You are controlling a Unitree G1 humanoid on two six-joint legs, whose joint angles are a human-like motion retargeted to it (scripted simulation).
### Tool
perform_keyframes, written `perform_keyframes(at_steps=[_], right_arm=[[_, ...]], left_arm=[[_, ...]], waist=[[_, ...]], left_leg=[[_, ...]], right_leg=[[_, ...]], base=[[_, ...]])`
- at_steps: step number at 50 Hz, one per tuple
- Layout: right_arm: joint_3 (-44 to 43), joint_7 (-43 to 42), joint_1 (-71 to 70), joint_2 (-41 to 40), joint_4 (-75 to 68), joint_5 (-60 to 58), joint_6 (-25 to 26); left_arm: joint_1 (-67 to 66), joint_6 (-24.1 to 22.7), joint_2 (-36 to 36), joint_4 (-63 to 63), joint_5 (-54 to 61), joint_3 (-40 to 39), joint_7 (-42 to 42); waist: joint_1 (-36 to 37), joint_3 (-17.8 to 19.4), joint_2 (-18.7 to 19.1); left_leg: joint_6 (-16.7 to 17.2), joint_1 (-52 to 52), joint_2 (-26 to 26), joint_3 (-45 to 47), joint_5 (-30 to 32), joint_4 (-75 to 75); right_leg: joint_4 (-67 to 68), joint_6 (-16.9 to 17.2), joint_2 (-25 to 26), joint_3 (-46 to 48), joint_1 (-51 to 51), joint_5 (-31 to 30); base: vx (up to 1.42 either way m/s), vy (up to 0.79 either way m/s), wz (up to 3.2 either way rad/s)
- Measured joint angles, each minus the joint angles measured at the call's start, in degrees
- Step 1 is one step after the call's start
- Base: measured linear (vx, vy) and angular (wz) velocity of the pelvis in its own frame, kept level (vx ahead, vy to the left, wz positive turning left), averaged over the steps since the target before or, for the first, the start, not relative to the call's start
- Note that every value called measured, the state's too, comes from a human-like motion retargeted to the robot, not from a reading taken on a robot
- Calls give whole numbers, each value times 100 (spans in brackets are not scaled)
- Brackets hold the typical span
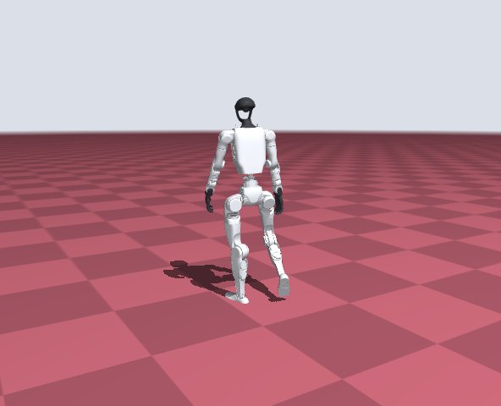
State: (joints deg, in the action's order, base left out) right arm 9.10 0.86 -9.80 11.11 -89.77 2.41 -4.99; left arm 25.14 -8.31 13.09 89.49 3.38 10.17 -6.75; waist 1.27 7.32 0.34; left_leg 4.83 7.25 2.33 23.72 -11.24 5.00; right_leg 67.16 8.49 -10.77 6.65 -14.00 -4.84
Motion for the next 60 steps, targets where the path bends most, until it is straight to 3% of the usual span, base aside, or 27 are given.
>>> perform_keyframes(at_steps=[3,6,10,13,15,18,22,23,25,27,28,30,32,34,37,40,44,49,53,55,57,60], right_arm=[[-158,593,1229,-26,-301,-11,232],[-331,1128,2204,1,-501,-442,300],[-482,1526,3220,65,-515,51,232],[-496,1796,3624,7,-524,425,262],[-415,1949,3681,-54,-517,480,282],[-219,1985,3417,-98,-439,461,247],[-72,1692,2521,25,-369,638,193],[-69,1571,2214,79,-382,677,231],[-131,1333,1486,165,-477,440,399],[-229,1211,765,218,-545,399,400],[-408,1149,378,295,-539,1358,272],[353,623,-319,134,-486,867,157],[275,602,-1220,198,-235,549,199],[-6,177,-2105,277,145,641,86],[-174,-285,-3291,374,679,1221,-129],[221,-573,-4364,527,801,1963,-405],[965,-833,-5410,751,573,2180,-577],[1126,-838,-5898,769,448,2159,-581],[818,-747,-5534,548,488,2096,-577],[678,-653,-5097,389,511,1794,-502],[650,-527,-4507,189,506,1451,-429],[1026,-501,-3334,-177,510,1703,-959]], left_arm=[[1461,161,283,-247,-591,-12,79],[2636,225,571,-576,-648,-167,29],[3612,50,740,-1366,21,-1,241],[4059,-56,721,-1940,269,222,225],[4255,-96,660,-2193,248,359,164],[4259,-124,458,-2405,198,452,102],[3679,-173,13,-2597,420,459,28],[3444,-164,-113,-2623,509,479,23],[2908,-76,-314,-2603,448,543,-12],[2152,-93,-428,-2347,-160,669,-279],[1685,-227,-461,-2145,-447,789,-423],[642,-184,-460,-1554,-1105,839,-741],[-285,23,-417,-808,-1338,559,-1220],[-1158,77,-302,-116,-1200,357,-1251],[-2432,75,-31,507,-1077,186,-1164],[-3626,-97,293,433,-733,135,-1347],[-4974,-245,549,2,-72,99,-1668],[-5720,-82,457,130,-111,245,-2069],[-5483,41,258,190,-213,248,-2188],[-5032,85,221,160,-153,159,-2072],[-4376,73,263,116,1,-22,-1640],[-3325,-595,291,130,431,-270,-560]], waist=[[-656,159,191],[-1102,191,383],[-1588,238,658],[-1694,205,678],[-1687,147,641],[-1528,0,591],[-1384,-85,561],[-1405,-24,501],[-1341,203,233],[-853,220,-21],[-546,211,-83],[-271,262,-401],[119,82,-502],[211,-244,-519],[608,-195,-712],[1135,-165,-952],[1586,-155,-1087],[1662,-258,-1116],[1537,-467,-1171],[1574,-458,-1303],[1899,-177,-1375],[2256,276,-844]], left_leg=[[331,330,210,-515,-111,0],[213,551,398,-826,-164,0],[-172,834,621,-1131,-250,0],[-377,1001,575,-1256,-317,0],[-391,1073,512,-1327,-339,0],[-319,1141,417,-1354,-366,0],[-222,1322,262,-1467,-461,-80],[-220,1442,179,-1571,-509,-156],[-297,1851,-113,-1765,-565,-298],[-465,2045,-441,-1608,-386,-570],[-529,2052,-538,-1388,-199,-841],[-213,1230,-535,-768,-152,-3157],[-564,66,-359,-411,-582,-5201],[-819,-1759,124,-335,-1423,-8084],[-1115,-3277,427,-231,-2367,-10818],[-1148,-4476,726,-82,-2782,-12393],[-1294,-5573,1119,-30,-3029,-13009],[-1373,-6098,1207,-35,-2684,-11874],[-1235,-5667,857,-48,-2221,-9325],[-1156,-4844,569,159,-2043,-7213],[-963,-3222,182,575,-1601,-4140],[-851,-672,-17,896,-103,-202]], right_leg=[[2172,-272,112,-22,-924,759],[3742,-455,277,-41,-1892,1494],[4447,-524,459,174,-2689,2052],[4147,-903,-3,483,-2958,2500],[3558,-1084,-282,700,-3019,2704],[1834,-1064,-237,896,-2863,2744],[-2177,-810,-60,1434,-1497,2463],[-3504,-669,-5,1609,-848,2203],[-5952,-311,103,1739,514,1113],[-6683,-15,70,1434,997,320],[-6605,38,49,1236,1065,288],[-6642,145,-243,1022,1475,475],[-6723,71,-261,613,1357,485],[-6694,-6,-238,530,1028,622],[-6711,5,-304,256,1120,840],[-6789,-57,-330,-63,1207,949],[-7216,-228,-267,-258,1651,891],[-7212,-255,-267,-250,2024,1137],[-7057,-240,-314,-177,2119,1400],[-6911,-160,-447,-218,2166,1503],[-6666,-44,-541,-480,2370,1605],[-6153,-72,-51,-887,3027,1769]], base=[[51,7,174],[50,3,98],[51,0,80],[48,-2,48],[45,-5,30],[45,-8,0],[52,-10,24],[65,-14,66],[70,-19,26],[69,-25,-114],[65,-26,-154],[57,-26,-128],[43,-19,-120],[40,-8,-39],[49,-4,-78],[50,-3,-94],[51,3,-55],[52,12,-9],[52,16,6],[58,19,-36],[69,22,-131],[77,32,-101]])
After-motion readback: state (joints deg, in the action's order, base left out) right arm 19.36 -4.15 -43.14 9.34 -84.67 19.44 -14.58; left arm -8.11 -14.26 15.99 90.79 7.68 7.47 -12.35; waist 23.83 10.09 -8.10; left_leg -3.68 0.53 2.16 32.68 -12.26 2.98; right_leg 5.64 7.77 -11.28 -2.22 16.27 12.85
